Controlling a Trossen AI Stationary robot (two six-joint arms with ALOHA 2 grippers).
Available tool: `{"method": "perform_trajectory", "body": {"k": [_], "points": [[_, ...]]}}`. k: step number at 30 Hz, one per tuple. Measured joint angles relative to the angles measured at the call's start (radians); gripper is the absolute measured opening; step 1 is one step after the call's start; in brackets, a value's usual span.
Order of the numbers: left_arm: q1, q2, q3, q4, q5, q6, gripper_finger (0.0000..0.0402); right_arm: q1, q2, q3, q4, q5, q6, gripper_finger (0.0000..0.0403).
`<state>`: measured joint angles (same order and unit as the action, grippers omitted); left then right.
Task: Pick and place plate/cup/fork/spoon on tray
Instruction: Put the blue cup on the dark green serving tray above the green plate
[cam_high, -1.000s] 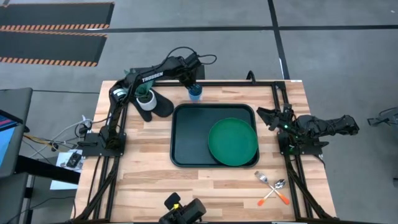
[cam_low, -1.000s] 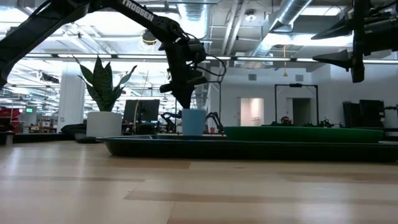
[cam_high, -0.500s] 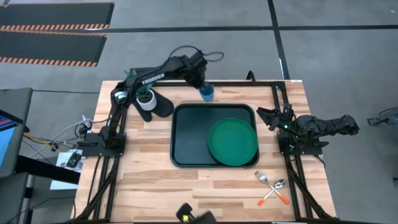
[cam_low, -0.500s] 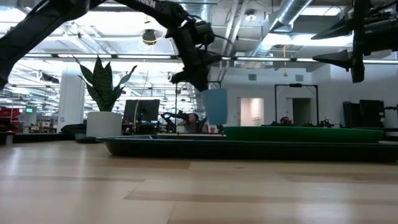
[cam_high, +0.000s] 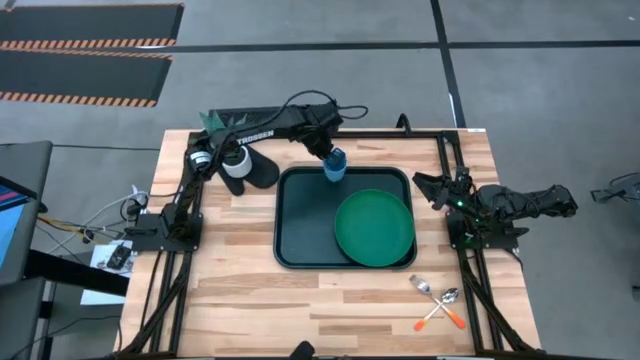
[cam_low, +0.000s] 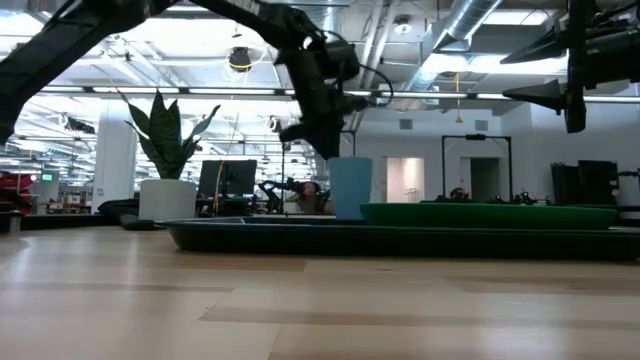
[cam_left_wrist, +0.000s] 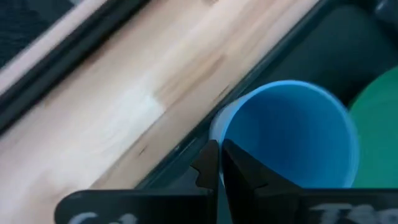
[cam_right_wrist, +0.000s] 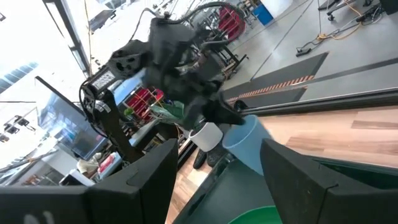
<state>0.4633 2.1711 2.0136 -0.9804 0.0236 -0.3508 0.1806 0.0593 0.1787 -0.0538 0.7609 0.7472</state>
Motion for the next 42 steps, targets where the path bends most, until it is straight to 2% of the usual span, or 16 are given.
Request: {"method": "perform_trajectory", "body": {"k": [4, 25, 35, 42], "points": [[-0.008, 0.029, -0.001, -0.007, 0.03, -0.012, 0.0, 0.0, 0.0, 0.0, -0.001, -0.003, -0.005, 0.0255], [-0.053, 0.043, 0.0, 0.135, 0.049, -0.087, 0.0, 0.0, -0.001, 0.0, -0.021, -0.004, -0.015, 0.0255], [-0.06, 0.043, 0.001, 0.123, 0.012, -0.076, 0.0, 0.0, -0.001, 0.0, -0.021, -0.003, -0.014, 0.0255], [-0.062, 0.063, 0.016, 0.134, 0.038, -0.078, 0.0, 0.0, -0.001, 0.0, -0.021, -0.002, -0.013, 0.0255]]}}
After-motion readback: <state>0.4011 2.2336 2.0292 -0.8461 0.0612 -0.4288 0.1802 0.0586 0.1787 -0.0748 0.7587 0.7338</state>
